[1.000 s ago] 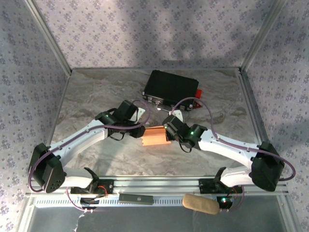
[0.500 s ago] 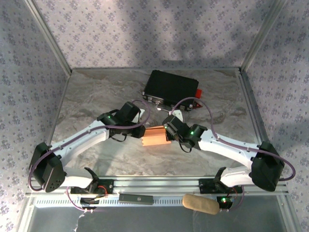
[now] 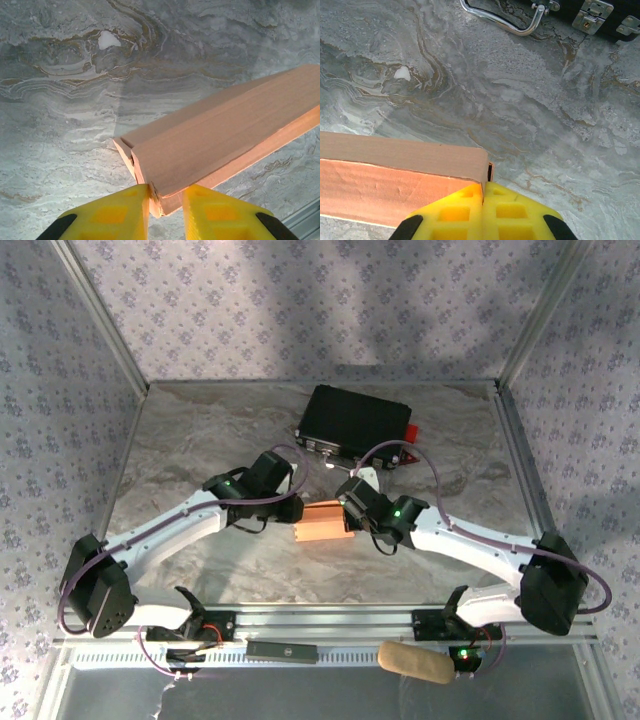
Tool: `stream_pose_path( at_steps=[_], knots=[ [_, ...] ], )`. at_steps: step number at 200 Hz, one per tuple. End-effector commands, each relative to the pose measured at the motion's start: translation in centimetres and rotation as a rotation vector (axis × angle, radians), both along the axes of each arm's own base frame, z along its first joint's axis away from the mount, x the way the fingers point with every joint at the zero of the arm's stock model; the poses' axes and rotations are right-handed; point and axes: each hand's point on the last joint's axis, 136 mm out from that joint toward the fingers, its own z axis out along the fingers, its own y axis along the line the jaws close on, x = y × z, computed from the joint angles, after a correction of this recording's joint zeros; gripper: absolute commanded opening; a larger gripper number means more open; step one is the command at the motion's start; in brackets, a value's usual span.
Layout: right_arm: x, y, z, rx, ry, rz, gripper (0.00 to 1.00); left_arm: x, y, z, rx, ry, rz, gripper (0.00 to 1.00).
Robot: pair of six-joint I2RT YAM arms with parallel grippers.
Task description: Fold the paper box
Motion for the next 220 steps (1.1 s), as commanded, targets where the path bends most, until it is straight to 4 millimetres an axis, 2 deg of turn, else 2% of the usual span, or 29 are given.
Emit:
stream_pose_path(
  at_steps=[1, 65, 220],
  knots=[
    [-0.23, 0.33, 0.11, -0.006, 0.026, 0.004, 0.02, 0.12, -1.48, 1.23, -0.059, 0.020, 0.006, 0.24],
    [-0.03, 0.60, 0.33, -0.021, 0.056, 0.013, 0.02, -0.07, -1.84, 1.89, -0.076, 0.052, 0.015, 0.24],
    [0.57, 0.88, 0.41, -0.008, 0.086, 0.009, 0.02, -0.32, -1.54, 1.07, -0.072, 0.134, 0.036, 0.21]
  ],
)
